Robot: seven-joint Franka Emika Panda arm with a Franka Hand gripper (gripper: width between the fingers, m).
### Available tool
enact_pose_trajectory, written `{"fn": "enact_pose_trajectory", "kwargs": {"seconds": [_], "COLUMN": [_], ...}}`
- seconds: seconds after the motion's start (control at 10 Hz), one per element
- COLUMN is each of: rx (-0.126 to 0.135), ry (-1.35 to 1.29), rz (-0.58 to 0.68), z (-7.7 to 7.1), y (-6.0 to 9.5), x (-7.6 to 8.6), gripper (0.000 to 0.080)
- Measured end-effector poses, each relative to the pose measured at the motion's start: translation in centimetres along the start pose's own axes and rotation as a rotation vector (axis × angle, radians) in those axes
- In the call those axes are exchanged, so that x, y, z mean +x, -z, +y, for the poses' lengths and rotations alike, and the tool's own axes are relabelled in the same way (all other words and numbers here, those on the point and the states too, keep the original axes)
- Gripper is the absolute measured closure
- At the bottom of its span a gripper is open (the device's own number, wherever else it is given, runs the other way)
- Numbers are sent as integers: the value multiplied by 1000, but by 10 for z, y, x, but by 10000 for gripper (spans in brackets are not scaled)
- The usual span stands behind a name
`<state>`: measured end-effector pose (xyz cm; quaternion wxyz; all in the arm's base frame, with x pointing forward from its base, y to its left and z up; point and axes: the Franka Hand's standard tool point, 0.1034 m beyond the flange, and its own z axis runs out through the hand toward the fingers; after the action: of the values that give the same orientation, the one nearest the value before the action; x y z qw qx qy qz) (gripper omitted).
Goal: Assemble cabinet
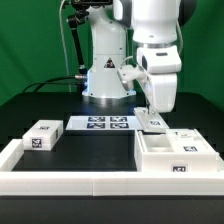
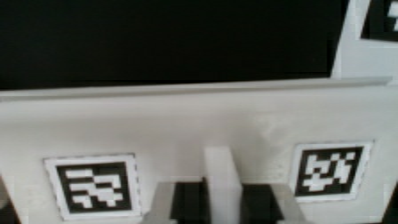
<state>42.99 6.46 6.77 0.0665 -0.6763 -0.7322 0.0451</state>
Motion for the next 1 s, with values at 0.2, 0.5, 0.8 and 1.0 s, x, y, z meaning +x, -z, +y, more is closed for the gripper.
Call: {"fn": "enact_pose_trajectory", "kwargs": {"seconds": [0.2, 0.5, 0.8, 1.0], "rx": [9, 0, -23, -61], "ry": [-13, -14, -19, -32], "rz": [-5, -1, 2, 3], "z": [16, 16, 17, 23], "y": [14, 11, 11, 15], "x": [-7, -6, -9, -16], "gripper": [731, 731, 731, 731]}}
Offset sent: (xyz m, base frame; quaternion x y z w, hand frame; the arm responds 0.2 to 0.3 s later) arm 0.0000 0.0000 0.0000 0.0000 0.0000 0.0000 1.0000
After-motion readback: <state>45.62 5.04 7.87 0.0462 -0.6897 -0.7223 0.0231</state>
